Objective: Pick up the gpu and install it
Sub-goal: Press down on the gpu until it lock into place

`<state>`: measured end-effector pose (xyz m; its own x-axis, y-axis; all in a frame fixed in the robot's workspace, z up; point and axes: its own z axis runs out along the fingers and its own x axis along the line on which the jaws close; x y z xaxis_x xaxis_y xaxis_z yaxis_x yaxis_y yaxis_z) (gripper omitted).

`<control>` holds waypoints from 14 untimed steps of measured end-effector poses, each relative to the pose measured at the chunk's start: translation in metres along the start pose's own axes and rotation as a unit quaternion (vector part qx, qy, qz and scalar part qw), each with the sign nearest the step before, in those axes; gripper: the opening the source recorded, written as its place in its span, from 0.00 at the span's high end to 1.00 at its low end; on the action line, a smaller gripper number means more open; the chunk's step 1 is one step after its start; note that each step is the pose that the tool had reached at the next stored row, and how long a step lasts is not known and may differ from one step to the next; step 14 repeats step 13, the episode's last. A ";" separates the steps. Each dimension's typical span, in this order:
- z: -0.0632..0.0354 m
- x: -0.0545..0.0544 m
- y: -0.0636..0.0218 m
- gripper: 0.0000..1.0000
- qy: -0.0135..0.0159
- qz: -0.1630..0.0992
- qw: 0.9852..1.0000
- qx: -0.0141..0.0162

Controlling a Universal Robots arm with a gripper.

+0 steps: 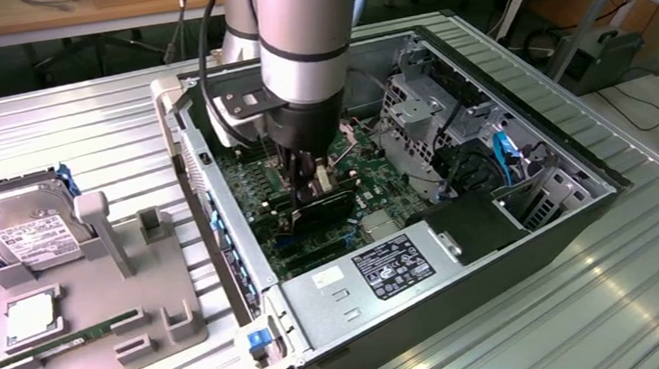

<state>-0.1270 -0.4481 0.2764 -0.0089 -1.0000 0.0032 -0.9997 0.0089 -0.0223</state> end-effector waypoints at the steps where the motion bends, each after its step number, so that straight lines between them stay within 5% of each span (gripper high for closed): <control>1: -0.0086 0.000 -0.0001 0.89 0.001 0.000 1.000 0.000; 6: -0.0316 0.000 -0.0006 0.89 0.001 0.000 1.000 -0.001; 14: -0.0319 0.000 -0.0006 0.89 0.001 0.000 1.000 -0.001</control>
